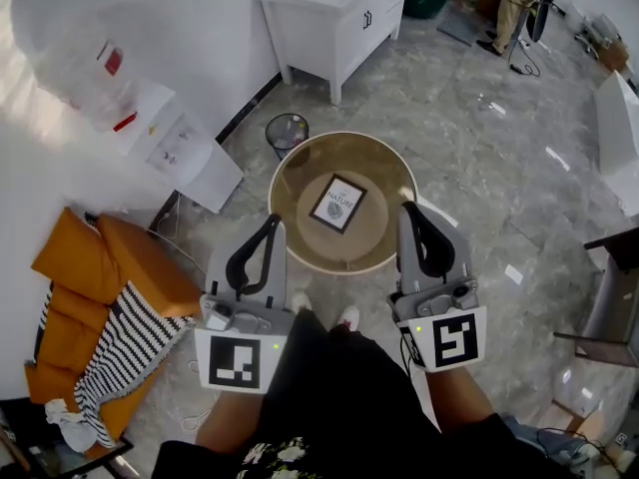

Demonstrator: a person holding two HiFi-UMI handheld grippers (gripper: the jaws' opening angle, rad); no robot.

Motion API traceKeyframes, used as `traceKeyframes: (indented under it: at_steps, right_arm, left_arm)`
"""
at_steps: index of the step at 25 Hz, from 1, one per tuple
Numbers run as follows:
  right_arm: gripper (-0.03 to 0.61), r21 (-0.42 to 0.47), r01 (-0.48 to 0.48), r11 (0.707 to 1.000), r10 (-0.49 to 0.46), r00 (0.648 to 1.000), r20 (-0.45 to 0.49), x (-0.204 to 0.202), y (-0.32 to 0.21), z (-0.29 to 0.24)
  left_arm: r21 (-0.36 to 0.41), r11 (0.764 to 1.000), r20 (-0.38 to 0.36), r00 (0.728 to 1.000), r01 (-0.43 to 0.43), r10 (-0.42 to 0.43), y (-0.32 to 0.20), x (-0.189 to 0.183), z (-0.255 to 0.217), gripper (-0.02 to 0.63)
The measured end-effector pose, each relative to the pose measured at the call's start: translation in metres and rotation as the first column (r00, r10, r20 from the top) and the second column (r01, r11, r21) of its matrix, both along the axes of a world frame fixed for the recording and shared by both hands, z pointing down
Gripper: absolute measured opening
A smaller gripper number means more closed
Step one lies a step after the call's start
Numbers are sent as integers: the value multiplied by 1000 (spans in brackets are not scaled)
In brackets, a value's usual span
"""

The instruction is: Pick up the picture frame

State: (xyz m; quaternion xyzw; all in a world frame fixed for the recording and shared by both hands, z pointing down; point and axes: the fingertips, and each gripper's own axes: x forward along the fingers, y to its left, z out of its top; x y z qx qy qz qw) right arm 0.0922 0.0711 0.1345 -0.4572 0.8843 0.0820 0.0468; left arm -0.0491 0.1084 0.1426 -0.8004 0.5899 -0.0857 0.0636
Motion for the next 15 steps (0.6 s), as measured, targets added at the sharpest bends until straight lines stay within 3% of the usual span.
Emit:
traceKeyframes:
  at_steps: [5, 15]
  right_arm:
    - [-3, -23, 14, 1000, -15, 1000, -11, -6, -11, 14]
    - [-3, -13, -47, 999, 46, 999, -27, 14, -40, 20]
  left_arm:
    - [-2, 1000, -6, 1000, 18, -18, -14, -9, 9, 6]
    - [19, 999, 3, 999, -33, 33, -44, 5, 12, 6]
